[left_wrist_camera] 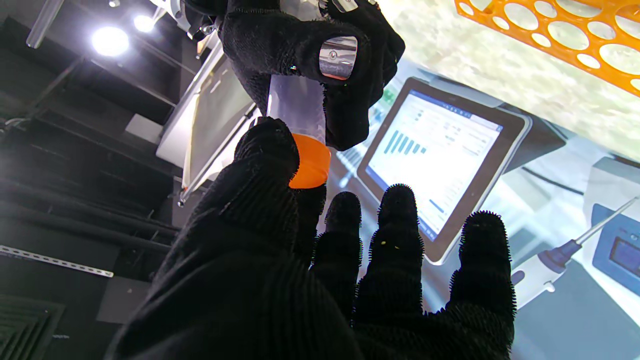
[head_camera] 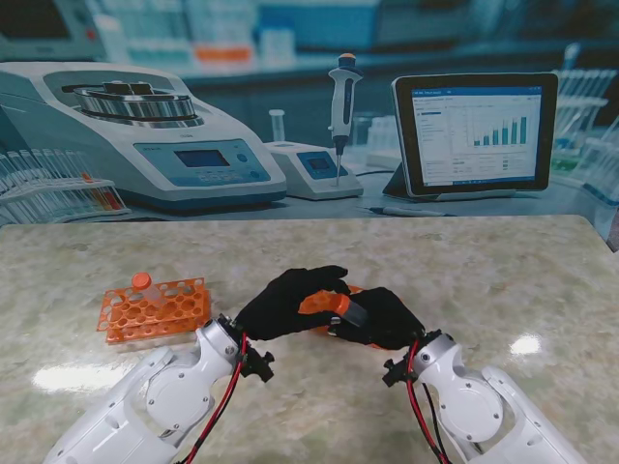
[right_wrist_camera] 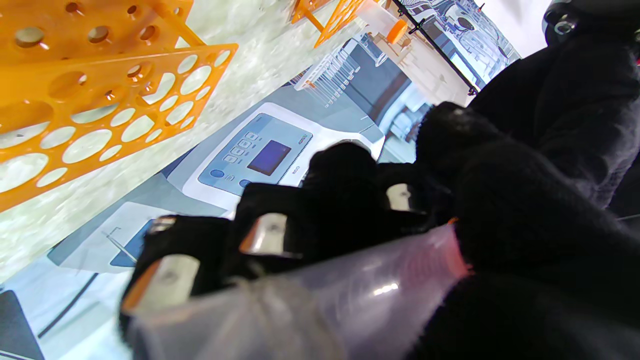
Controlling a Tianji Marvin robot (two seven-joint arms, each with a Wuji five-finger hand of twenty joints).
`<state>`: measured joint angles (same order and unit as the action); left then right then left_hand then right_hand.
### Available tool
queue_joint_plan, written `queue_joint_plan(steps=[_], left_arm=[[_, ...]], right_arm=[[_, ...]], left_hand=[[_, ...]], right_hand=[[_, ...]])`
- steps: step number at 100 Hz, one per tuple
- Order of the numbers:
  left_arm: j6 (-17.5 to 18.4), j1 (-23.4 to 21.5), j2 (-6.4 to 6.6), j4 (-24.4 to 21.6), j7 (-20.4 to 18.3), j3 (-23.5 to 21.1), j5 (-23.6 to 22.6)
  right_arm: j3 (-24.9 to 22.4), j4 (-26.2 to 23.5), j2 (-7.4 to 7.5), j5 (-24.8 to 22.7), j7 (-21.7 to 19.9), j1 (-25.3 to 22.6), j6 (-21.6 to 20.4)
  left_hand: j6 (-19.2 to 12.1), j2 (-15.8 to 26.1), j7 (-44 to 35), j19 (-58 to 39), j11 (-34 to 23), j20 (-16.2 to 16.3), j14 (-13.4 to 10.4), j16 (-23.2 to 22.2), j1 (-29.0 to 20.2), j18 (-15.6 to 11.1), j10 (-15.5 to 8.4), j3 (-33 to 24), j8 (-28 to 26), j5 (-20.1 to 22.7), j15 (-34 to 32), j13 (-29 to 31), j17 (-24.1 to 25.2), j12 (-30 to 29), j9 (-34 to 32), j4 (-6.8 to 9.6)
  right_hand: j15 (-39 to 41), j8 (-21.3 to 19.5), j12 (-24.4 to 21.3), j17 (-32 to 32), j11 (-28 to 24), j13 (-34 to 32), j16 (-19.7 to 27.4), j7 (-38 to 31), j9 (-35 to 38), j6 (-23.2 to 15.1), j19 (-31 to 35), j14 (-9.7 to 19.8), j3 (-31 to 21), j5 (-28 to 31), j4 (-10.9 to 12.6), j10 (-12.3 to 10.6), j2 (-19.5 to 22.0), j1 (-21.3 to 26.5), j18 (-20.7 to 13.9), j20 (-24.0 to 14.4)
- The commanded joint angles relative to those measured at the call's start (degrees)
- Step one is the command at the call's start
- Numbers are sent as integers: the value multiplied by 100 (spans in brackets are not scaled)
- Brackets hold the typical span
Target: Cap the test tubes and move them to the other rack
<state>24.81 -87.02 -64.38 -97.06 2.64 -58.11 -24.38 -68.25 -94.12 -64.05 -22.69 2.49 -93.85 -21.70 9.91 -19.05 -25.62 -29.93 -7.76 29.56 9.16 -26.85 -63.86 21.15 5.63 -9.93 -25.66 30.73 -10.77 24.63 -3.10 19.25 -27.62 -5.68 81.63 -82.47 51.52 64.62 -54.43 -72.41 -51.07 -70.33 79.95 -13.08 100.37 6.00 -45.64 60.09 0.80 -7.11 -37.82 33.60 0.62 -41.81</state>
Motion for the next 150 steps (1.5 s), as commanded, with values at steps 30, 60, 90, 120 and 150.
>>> queue_joint_plan(steps=[30,60,90,120,150], left_arm=[[148,-89,44,-77,-119,-41,-86],[290,-187,85,-169,-206,-145,-148],[420,-241,105,-192,-256,-211,-131],[509,-365,147,-261,-354,-372,-192],[540,-471,127,-374,-353,-429,57]], right_arm=[[23,-40,-22,0,-14,-42,8],[26,-45,-21,-4,-12,-45,13],[19,-50,-21,-1,-17,-52,18],[29,-44,-21,5,-20,-42,21],[34,-39,-20,18,-33,-38,21]], left_hand=[[-2145,118,-385,-17,120,-168,-106,219,-1010,-4,-289,-1965,111,472,246,-249,94,-212,121,298],[-2379,18,-426,61,137,-195,-70,407,-1011,-17,-360,-2282,265,461,390,-403,102,-316,171,244],[-2455,-62,-383,77,123,-183,-38,453,-1011,-23,-382,-2811,466,405,382,-421,90,-353,189,191],[-2491,-79,-401,89,103,-176,10,472,-1008,-1,-378,-2899,559,441,376,-384,67,-360,147,115],[-2082,650,-22,104,158,-114,122,461,-847,30,-240,-1049,827,290,368,-330,69,-339,163,419]], right_hand=[[976,-184,100,366,12,-364,-196,-280,254,-273,1121,1077,66,258,-114,123,41,306,-348,-102],[976,-184,99,366,15,-364,-196,-280,255,-273,1121,1077,63,258,-115,120,34,305,-348,-102],[976,-184,99,365,17,-364,-196,-279,253,-273,1118,1077,61,258,-115,120,47,305,-348,-101],[976,-184,101,365,13,-364,-196,-279,253,-273,1118,1077,65,258,-116,115,51,305,-347,-101],[976,-184,99,365,17,-364,-196,-279,254,-273,1118,1077,70,258,-117,122,51,310,-347,-101]])
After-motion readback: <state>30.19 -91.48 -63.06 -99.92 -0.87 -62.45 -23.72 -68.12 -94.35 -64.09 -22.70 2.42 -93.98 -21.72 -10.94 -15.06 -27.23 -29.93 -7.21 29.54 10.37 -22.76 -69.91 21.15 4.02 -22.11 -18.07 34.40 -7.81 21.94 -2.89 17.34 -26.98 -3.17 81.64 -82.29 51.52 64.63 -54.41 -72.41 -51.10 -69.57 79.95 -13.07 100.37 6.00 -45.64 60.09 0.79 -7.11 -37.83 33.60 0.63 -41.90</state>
